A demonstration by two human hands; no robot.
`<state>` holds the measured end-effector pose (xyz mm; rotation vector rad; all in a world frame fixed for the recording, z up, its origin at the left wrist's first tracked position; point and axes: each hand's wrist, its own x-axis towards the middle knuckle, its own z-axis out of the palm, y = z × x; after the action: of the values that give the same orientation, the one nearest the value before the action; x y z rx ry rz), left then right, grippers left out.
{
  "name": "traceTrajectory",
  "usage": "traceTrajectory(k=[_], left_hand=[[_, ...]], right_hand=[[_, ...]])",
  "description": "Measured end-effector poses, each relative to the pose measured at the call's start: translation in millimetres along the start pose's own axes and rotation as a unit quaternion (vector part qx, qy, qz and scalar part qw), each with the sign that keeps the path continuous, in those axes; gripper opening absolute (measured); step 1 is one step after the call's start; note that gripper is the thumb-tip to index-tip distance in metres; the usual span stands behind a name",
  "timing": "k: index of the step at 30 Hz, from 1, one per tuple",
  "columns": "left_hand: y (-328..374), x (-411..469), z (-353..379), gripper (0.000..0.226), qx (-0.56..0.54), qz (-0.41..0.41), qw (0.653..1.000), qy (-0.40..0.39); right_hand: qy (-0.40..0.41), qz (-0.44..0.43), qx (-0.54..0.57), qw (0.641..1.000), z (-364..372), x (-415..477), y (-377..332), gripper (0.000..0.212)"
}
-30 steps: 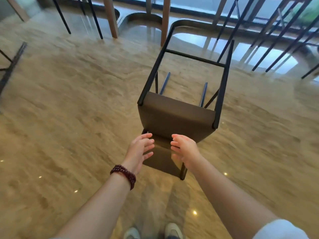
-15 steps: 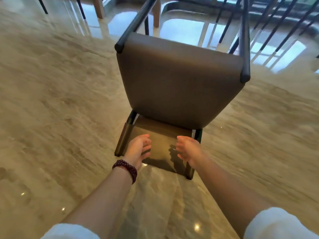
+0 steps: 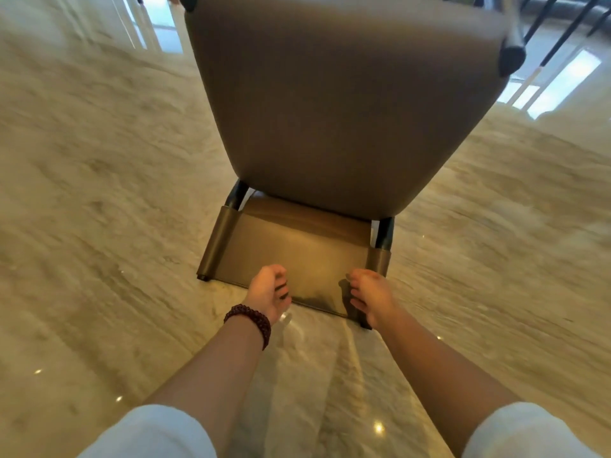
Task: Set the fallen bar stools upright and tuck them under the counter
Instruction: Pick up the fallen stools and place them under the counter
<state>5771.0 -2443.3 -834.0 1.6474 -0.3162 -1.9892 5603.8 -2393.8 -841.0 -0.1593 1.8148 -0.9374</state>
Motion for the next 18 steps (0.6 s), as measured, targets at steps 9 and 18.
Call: traceTrajectory(k=[9,18], left_hand=[[-41,17,17,0.006,-0.115,-0.074,0.990,0.042],[-55,25,34,0.014,-0.249,-0.071,0.964,0.059]], right_hand=[[0.034,0.007,-0.007,0.999,-15,9,19,0.012],[0.002,-0.027,-0.071,0.997,3,11,53,0.006]])
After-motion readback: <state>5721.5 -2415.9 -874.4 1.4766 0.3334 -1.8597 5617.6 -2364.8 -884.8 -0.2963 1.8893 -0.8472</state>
